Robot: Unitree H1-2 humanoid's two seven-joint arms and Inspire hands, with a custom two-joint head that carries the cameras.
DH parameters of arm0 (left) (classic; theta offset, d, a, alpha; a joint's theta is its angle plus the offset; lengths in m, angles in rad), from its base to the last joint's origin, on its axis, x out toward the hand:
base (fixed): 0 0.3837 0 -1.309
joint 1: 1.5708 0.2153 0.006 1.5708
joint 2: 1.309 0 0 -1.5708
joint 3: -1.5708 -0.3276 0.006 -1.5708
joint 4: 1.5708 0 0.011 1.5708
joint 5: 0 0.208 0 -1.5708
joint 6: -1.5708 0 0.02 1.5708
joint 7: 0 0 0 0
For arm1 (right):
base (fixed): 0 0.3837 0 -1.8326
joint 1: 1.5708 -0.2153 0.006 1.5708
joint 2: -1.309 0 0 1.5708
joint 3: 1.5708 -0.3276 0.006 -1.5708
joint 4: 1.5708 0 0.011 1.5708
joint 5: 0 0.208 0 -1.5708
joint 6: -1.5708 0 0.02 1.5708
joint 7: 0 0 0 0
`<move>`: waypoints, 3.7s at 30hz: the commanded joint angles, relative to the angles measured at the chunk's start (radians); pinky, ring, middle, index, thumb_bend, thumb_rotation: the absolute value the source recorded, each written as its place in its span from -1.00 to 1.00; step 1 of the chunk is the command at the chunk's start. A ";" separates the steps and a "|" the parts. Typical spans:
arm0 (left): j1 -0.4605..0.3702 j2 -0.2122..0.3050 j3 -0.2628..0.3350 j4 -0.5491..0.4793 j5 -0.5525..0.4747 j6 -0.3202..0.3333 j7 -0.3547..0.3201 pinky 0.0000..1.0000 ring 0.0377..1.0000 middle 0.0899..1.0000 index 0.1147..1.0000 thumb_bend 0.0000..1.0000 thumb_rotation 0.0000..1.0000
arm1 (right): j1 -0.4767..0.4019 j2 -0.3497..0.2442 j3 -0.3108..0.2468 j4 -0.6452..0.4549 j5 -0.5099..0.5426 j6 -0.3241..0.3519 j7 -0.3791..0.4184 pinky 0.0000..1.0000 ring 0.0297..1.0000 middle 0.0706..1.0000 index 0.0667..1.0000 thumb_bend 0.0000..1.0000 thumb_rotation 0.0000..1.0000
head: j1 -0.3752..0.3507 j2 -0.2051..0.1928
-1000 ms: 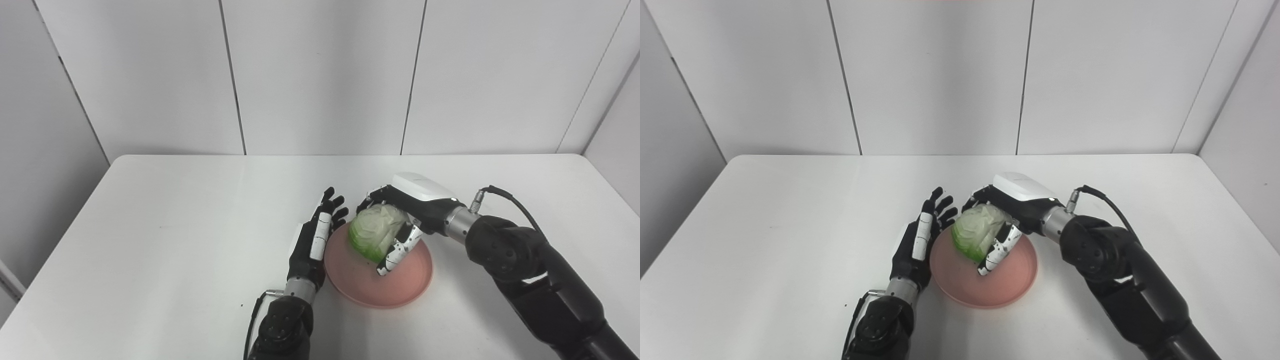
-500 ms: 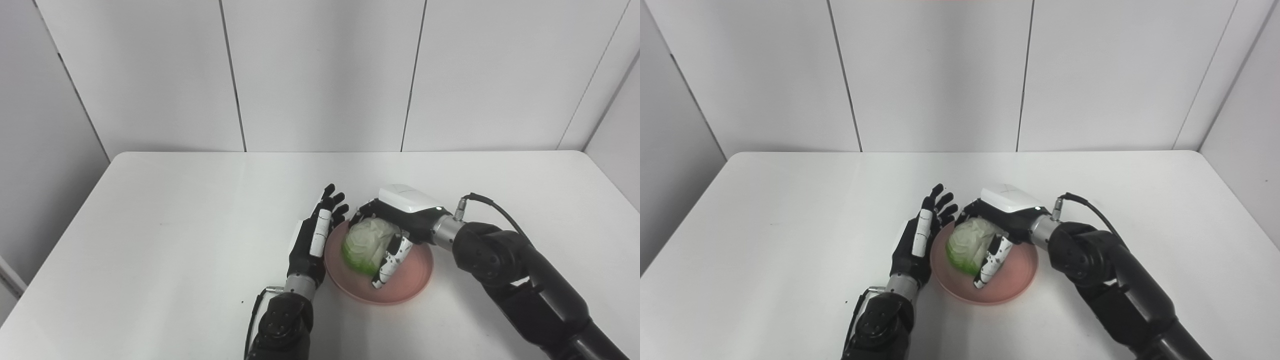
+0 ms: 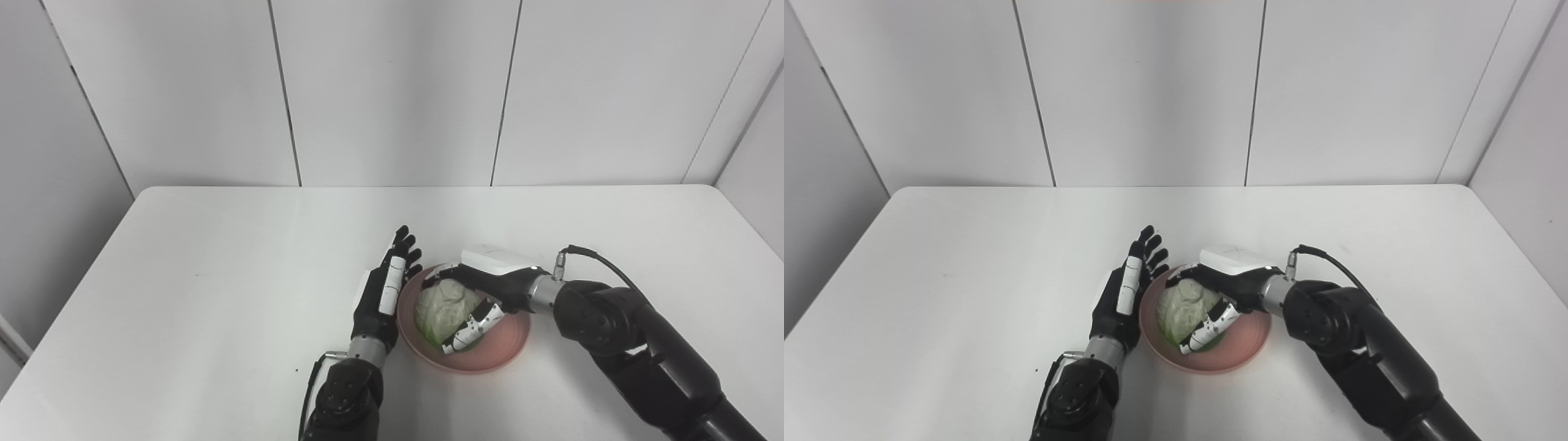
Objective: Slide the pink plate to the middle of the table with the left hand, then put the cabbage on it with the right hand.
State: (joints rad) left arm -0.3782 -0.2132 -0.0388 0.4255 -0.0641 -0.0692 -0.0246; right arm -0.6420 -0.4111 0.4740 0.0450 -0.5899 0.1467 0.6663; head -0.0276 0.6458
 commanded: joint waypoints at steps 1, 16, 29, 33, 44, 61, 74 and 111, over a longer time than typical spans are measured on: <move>0.029 0.001 0.001 0.021 -0.011 0.051 -0.004 0.80 0.86 0.90 0.86 0.81 0.88 | -0.055 -0.014 -0.015 -0.034 -0.007 0.013 0.011 0.51 0.99 0.99 0.69 1.00 -0.04 | -0.001 -0.001; 0.032 -0.003 0.010 0.012 -0.021 0.061 0.000 0.90 0.94 0.88 0.84 0.84 0.83 | -0.085 -0.025 -0.101 -0.110 0.087 0.035 0.068 0.73 1.00 1.00 0.75 1.00 0.06 | -0.011 -0.001; 0.008 0.001 0.030 0.020 0.000 -0.023 0.061 0.80 0.81 0.85 0.87 0.72 0.84 | 0.017 0.029 -0.366 -0.174 0.307 0.023 -0.118 0.60 0.88 0.89 0.81 1.00 0.27 | -0.008 -0.004; 0.002 0.003 0.033 0.013 0.030 -0.068 0.096 0.75 0.82 0.85 0.85 0.68 0.87 | 0.093 0.121 -0.473 -0.133 0.411 0.023 -0.246 0.68 0.87 0.87 0.86 0.91 0.65 | -0.001 -0.005; -0.019 -0.002 0.050 0.027 0.105 -0.140 0.224 1.00 0.99 0.92 0.80 0.66 0.90 | 0.227 0.329 -0.645 0.059 0.678 -0.045 -0.440 0.98 0.94 0.91 0.94 0.99 0.80 | 0.001 -0.005; -0.057 -0.003 0.044 0.081 0.155 -0.132 0.310 1.00 1.00 0.95 0.99 0.79 0.96 | 0.262 0.393 -0.592 0.222 0.630 -0.263 -0.626 1.00 1.00 1.00 1.00 0.94 0.99 | -0.036 -0.007; -0.050 0.018 0.048 0.057 0.132 -0.072 0.275 1.00 1.00 0.98 1.00 0.77 0.98 | 0.278 0.389 -0.583 0.219 0.709 -0.224 -0.614 1.00 1.00 1.00 1.00 0.82 1.00 | -0.056 -0.002; -0.022 0.004 0.065 0.012 0.082 -0.074 0.251 1.00 0.99 0.96 1.00 0.79 0.88 | 0.306 0.409 -0.618 0.158 0.794 -0.113 -0.669 1.00 1.00 1.00 1.00 0.68 0.90 | -0.060 0.006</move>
State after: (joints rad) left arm -0.3970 -0.2051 0.0243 0.4550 0.0241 -0.1624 0.2344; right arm -0.3260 -0.0025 -0.1431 0.2266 0.1994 0.0165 0.0024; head -0.0874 0.6519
